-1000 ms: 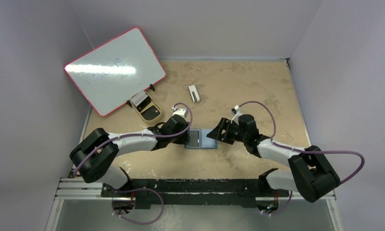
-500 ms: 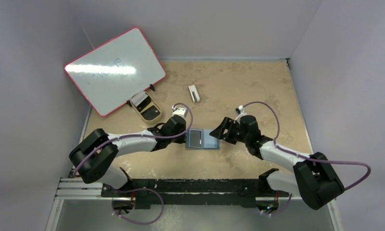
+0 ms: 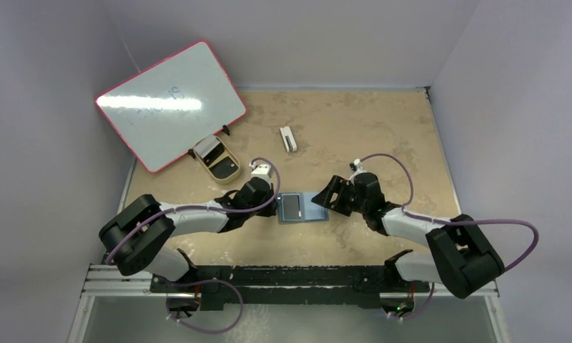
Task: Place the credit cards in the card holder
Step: Close the card holder at the center of the board.
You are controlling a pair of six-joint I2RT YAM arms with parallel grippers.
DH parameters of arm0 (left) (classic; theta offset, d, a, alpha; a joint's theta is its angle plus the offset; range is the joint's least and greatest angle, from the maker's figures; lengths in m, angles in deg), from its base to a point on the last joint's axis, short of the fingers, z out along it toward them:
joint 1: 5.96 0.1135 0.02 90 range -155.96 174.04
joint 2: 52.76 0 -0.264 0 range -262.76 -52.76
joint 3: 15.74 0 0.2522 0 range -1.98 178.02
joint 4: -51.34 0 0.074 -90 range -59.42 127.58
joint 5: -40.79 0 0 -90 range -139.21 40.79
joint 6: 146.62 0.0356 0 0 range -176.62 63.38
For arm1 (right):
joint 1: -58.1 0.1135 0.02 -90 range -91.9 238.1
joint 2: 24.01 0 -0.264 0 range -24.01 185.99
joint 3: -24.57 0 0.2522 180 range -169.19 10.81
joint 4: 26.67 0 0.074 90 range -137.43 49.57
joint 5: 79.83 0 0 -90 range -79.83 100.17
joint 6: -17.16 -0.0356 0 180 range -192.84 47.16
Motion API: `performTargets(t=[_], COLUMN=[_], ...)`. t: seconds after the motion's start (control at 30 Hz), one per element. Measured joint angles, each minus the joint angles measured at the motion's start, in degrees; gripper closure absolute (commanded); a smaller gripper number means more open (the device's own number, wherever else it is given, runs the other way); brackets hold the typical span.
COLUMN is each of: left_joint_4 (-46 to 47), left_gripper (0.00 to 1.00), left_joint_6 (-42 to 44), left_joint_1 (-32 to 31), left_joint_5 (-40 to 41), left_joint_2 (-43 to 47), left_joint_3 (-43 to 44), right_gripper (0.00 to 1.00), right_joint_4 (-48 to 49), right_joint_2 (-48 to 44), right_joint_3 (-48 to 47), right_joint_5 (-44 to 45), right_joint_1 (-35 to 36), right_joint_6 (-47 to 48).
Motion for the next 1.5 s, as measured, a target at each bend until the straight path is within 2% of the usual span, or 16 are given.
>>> performTargets(t=[0.2, 0.37, 0.47, 0.77, 1.0, 1.1, 1.23, 1.5], left_joint_4=[2.6, 3.0, 3.8, 11.0, 18.7, 20.3, 22.5, 25.4], left_gripper=[1.00, 1.00, 1.00, 1.00, 1.00, 0.96, 0.89, 0.75], left_joint_6=[-1.3, -1.7, -2.6, -8.1, -12.8, -13.4, -14.7, -17.3], left_joint_1=[0.0, 0.0, 0.0, 0.0, 0.0, 0.0, 0.0, 0.0], left_joint_5=[-0.9, -1.0, -1.4, -7.2, -9.6, -9.7, -9.7, -10.8], left_joint_2=[-1.2, -1.3, -1.6, -3.0, -3.0, -3.7, -4.3, -4.2], left_joint_3=[-0.9, -1.0, -1.0, -1.5, -5.1, -5.7, -7.3, -9.8], right_gripper=[0.24, 0.25, 0.25, 0.28, 0.45, 0.55, 0.64, 0.67], right_joint_4=[3.5, 5.4, 10.1, 19.1, 27.7, 29.6, 27.5, 10.4], right_joint_2=[-0.3, -5.6, -7.4, -3.1, 7.3, 10.4, 11.9, 13.4], right_joint_3=[1.8, 3.6, 3.6, 3.8, 4.2, 4.2, 3.9, -5.4], right_joint_5=[-2.4, -4.4, -6.8, -12.3, -15.1, -15.5, -14.8, -6.8], right_joint_1=[-0.4, -0.5, -0.5, -0.3, -0.3, -0.3, -0.2, 3.3], right_joint_6=[-1.9, -4.1, -6.1, -9.5, -11.5, -11.6, -9.9, -2.4])
